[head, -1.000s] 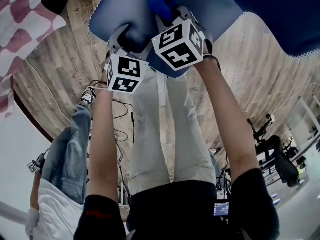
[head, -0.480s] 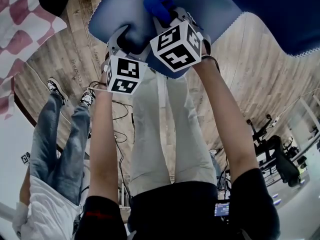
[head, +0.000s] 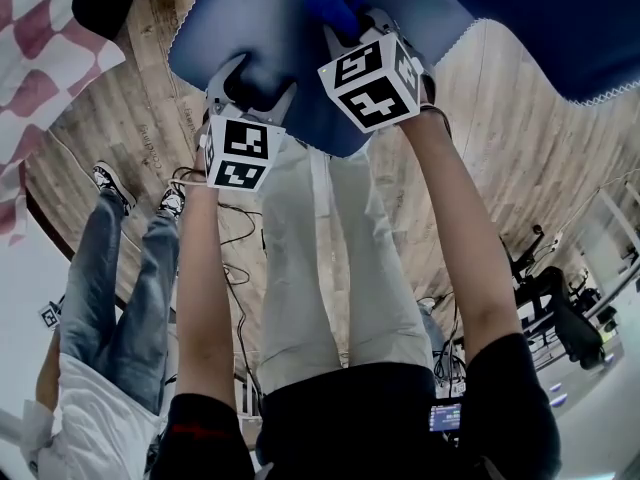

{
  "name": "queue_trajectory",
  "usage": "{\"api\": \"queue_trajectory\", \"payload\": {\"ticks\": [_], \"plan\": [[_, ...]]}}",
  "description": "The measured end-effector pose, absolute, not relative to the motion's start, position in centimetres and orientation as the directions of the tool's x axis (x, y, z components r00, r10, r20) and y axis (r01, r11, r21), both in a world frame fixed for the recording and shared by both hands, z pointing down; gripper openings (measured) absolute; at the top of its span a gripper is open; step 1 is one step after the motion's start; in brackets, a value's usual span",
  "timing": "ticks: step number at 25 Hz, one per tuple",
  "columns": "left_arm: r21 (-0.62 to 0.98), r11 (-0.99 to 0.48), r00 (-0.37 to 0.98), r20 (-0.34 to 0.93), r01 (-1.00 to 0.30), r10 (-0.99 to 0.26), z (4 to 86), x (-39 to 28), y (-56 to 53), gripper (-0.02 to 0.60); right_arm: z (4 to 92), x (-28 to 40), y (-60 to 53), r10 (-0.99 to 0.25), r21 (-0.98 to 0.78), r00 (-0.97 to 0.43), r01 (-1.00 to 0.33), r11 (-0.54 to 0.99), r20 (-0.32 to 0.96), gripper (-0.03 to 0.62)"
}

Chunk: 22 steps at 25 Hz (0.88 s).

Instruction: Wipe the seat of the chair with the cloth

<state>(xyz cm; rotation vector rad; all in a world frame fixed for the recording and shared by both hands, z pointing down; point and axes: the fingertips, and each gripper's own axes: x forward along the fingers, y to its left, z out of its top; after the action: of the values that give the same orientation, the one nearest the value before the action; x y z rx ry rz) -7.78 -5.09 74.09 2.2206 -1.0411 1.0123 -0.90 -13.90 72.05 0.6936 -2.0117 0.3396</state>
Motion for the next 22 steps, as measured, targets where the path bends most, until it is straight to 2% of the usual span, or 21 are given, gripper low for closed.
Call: {"api": "queue_trajectory", "payload": {"ticks": [22], "plan": [[0.114, -0.592, 0.433, 0.793, -0.798, -0.430, 74.0, -7.9, -5.6, 0.334, 71.7, 10.5, -17.2, -0.419, 0.116, -0.250, -0.728, 0.676, 0.873, 0.054]]}}
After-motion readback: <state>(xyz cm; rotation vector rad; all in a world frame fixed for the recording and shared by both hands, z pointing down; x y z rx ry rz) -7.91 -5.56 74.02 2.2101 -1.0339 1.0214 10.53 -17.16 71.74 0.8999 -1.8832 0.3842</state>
